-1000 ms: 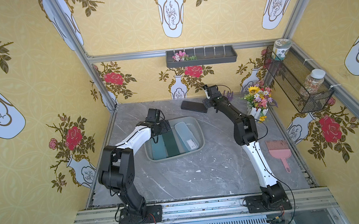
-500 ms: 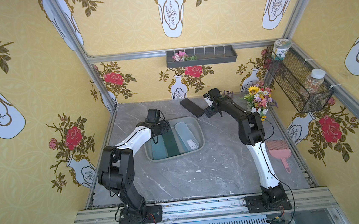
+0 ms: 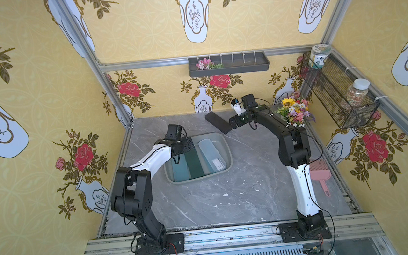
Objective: Put the pencil case into the storage box
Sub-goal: Move the pencil case to the center of the board.
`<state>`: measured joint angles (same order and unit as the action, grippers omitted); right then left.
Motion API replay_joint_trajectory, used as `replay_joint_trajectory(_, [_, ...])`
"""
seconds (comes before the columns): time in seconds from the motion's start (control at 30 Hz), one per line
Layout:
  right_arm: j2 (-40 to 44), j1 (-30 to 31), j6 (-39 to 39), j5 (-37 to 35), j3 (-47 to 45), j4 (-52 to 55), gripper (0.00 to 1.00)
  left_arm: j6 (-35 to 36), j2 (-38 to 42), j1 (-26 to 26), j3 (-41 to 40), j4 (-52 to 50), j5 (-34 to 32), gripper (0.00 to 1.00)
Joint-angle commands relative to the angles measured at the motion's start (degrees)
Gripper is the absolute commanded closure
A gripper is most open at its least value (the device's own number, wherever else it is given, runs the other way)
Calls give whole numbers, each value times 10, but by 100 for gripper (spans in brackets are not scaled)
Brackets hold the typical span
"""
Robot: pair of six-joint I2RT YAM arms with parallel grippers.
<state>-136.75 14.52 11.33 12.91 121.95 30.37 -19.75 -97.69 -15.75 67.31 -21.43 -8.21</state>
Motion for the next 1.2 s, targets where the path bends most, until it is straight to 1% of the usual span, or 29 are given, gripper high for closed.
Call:
replay_joint_trajectory(0.0, [-31,10,3,56,54,35,3,1,0,1,-4,2,3,0])
replay_joint_trajectory(0.23, [-72,31,19,46,84,49,3,1,-3,1,-6,2,3,0])
replay_joint_trajectory(0.57, [-99,48,36,-13,92,36,3,3,-6,1,-8,3,0,0])
replay_joint_trajectory(0.87, [-126,49,37,-18,111,42,3,3,-10,1,-7,4,0,0])
replay_joint_trajectory(1.17, [-125,47,33,-30,108,26,3,3,-12,0,-8,4,-1,0])
